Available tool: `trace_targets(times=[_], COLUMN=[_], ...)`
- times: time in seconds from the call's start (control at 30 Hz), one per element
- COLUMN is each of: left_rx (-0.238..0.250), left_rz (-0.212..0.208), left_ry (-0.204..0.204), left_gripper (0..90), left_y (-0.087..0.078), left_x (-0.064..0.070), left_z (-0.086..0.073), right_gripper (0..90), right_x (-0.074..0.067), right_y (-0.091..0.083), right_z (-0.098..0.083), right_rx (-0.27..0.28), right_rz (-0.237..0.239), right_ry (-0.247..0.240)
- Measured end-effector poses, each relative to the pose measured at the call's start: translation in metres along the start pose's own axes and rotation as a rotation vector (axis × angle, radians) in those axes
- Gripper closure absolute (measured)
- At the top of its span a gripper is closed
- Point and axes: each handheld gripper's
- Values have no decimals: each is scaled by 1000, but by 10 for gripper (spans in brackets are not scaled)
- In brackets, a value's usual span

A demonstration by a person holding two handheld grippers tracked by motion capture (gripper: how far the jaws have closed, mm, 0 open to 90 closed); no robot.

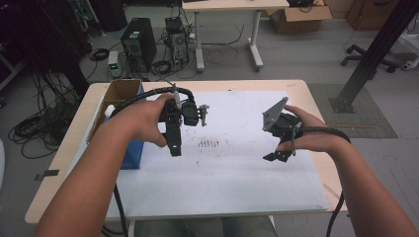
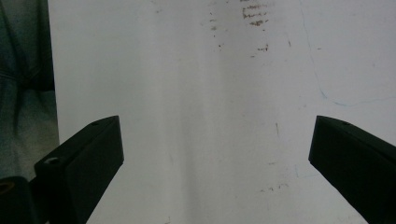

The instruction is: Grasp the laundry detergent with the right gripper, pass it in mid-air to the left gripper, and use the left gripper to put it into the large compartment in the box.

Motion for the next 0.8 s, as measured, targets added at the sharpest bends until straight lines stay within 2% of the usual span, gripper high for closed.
trace_targets(times=[0.17,0.27,0.8], left_rx=[6,32,30], left_rz=[0,-1,5], left_ry=[-4,-10,-26], left_gripper=[2,2,2], left_y=[-2,-5,-6], left_x=[-2,-6,-8], left_z=[-1,-2,-2], right_gripper=[32,32,32], right_x=[1,3,4], right_y=[-1,-1,0], right_z=[-1,-1,-1], right_rx=[2,4,20], right_rz=[-1,0,-1], right_ry=[4,4,2])
Point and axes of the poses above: each handheld gripper's, and its own axes: y roughly forward along the jaws, z roughly out of its top, x roughly to its right, and after that the axes turned 2 degrees about y, right-handed
